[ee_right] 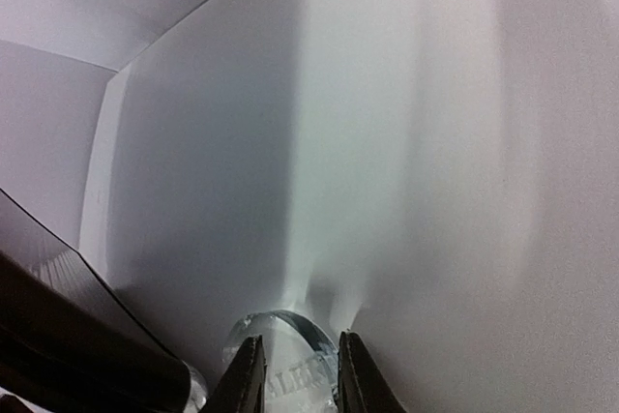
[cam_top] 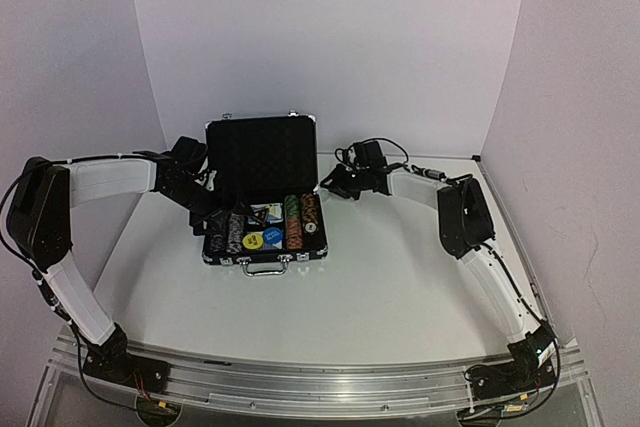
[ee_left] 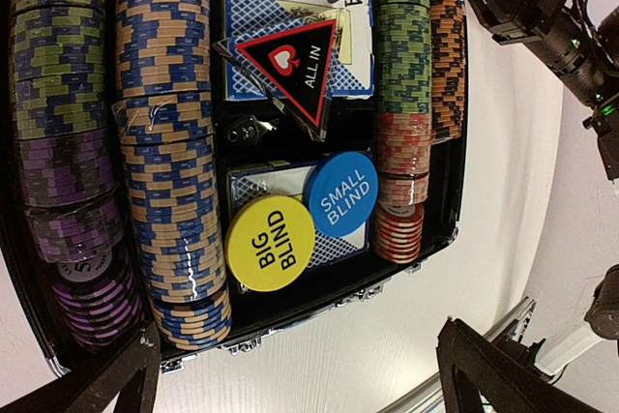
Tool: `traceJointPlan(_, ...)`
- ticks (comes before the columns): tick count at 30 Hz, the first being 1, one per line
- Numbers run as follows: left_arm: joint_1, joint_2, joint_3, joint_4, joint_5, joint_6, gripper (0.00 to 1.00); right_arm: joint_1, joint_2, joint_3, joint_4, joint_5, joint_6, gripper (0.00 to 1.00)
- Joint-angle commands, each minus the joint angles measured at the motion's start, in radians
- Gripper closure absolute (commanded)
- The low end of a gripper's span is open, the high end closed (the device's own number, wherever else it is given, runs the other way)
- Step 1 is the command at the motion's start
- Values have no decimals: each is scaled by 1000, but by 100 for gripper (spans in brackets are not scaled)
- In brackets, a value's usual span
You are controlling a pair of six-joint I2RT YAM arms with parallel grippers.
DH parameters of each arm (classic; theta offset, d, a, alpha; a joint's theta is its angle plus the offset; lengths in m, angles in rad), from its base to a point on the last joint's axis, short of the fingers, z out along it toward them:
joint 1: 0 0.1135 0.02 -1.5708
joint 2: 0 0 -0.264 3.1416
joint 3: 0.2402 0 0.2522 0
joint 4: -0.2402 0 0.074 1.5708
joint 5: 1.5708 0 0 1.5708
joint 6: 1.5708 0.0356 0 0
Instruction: Pack up texas hold em set
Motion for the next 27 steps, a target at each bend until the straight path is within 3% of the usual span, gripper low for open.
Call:
traceJointPlan(1, 1, -9, 16, -3, -3, 7, 0, 44, -44, -75, -247, 1, -170, 77)
traceJointPlan(12, 1, -43, -25, 3, -6, 8, 0, 104, -229, -268, -464, 228, -484, 80)
traceJointPlan(23, 1, -96, -80, 41, 23, 12, 0, 129, -485, -656, -473, 319, -434, 89)
traceJointPlan(25, 1, -111, -96, 50, 27, 10, 0, 134, -541, -693, -456, 319, -437, 83)
traceJointPlan(27, 1, -125, -106, 56, 30, 7, 0, 135, -566, -690, -438, 314, -458, 70)
